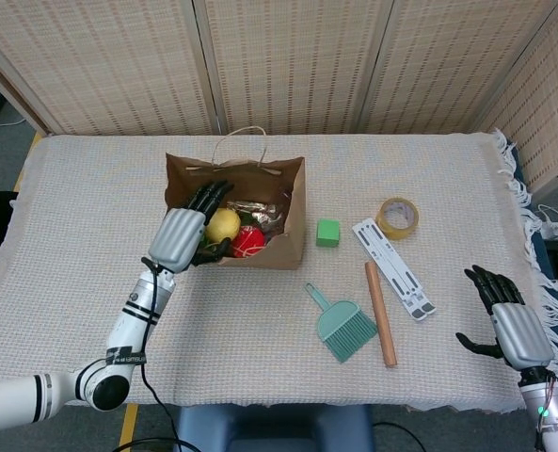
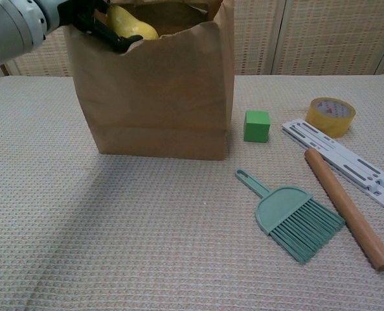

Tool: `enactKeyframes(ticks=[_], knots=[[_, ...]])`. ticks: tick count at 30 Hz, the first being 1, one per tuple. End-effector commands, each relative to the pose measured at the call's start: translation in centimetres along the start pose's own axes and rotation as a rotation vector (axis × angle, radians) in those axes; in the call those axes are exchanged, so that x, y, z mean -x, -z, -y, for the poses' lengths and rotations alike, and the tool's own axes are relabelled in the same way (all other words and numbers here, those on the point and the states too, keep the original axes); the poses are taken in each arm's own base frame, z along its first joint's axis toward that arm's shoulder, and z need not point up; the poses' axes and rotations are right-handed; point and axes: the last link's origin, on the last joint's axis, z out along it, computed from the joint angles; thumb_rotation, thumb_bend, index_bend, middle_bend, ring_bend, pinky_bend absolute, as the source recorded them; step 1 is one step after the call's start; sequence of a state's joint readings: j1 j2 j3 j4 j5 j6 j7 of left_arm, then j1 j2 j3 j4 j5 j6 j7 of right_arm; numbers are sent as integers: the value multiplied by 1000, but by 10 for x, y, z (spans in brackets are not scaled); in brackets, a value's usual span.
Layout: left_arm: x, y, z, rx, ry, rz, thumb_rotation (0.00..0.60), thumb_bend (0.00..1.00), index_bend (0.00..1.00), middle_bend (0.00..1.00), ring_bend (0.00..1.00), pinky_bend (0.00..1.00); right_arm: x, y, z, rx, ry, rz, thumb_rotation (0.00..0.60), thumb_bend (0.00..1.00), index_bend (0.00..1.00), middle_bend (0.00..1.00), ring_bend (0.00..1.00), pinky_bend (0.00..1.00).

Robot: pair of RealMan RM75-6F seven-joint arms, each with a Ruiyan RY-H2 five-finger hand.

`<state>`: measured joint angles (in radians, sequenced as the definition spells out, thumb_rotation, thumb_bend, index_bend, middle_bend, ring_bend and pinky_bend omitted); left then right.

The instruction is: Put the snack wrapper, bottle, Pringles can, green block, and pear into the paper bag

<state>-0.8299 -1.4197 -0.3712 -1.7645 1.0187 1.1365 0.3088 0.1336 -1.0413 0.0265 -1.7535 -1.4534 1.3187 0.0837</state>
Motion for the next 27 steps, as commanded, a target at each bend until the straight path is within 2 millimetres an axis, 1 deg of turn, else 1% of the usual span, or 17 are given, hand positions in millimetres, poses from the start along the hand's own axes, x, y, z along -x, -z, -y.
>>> enactKeyframes(ticks=[1, 5, 8, 11, 14, 17, 18, 20, 21, 22, 23, 26, 27], knots=[[-6, 1, -3, 15, 19, -26, 600, 382, 0, 0, 0, 189, 0, 0, 0, 0, 2, -2, 600, 114, 0, 0, 0, 0], [-15, 5, -4, 39, 23, -73, 600, 386, 0, 0, 0, 190, -1, 0, -1, 2, 3, -7, 600, 114, 0, 0, 0, 0], [-22, 13, -1, 47, 32, -103, 600, 391, 0, 0, 0, 190, 0, 0, -1, 1, 5, -9, 600, 114, 0, 0, 0, 0], [-31, 25, 7, 49, 6, -132, 600, 411, 15, 0, 0, 195, -1, 0, -1, -2, 14, -14, 600, 114, 0, 0, 0, 0], [-43, 43, 20, 45, -57, -168, 600, 426, 34, 0, 0, 199, -1, 1, -1, -4, 17, -18, 600, 114, 0, 0, 0, 0], [-56, 69, 45, 1, -185, -190, 600, 427, 45, 0, 0, 197, -1, 1, -2, -4, 19, -21, 600, 114, 0, 0, 0, 0], [-60, 81, 58, -29, -258, -180, 600, 427, 46, 0, 0, 194, -1, 1, -2, -4, 21, -22, 600, 114, 0, 0, 0, 0], [-64, 102, 77, -84, -353, -140, 600, 427, 46, 0, 0, 186, -1, 1, -2, -3, 25, -24, 600, 114, 0, 0, 0, 0], [-65, 118, 88, -126, -395, -107, 600, 427, 46, 0, 0, 180, -1, 1, -2, -3, 27, -25, 600, 114, 0, 0, 0, 0], [-65, 130, 96, -158, -409, -84, 600, 427, 46, 0, 0, 176, -1, 0, -2, -4, 31, -26, 600, 114, 0, 0, 0, 0], [-64, 146, 106, -203, -415, -52, 600, 427, 46, 0, 0, 168, -1, 0, -2, -4, 36, -27, 600, 113, 0, 0, 0, 0], [-59, 183, 125, -295, -411, 5, 600, 427, 27, 0, 0, 154, 0, 0, -3, -3, 44, -30, 600, 114, 0, 0, 0, 0], [-56, 198, 131, -327, -404, 16, 600, 427, 17, 0, 0, 147, 0, 0, -3, -3, 51, -31, 600, 114, 0, 0, 0, 0]])
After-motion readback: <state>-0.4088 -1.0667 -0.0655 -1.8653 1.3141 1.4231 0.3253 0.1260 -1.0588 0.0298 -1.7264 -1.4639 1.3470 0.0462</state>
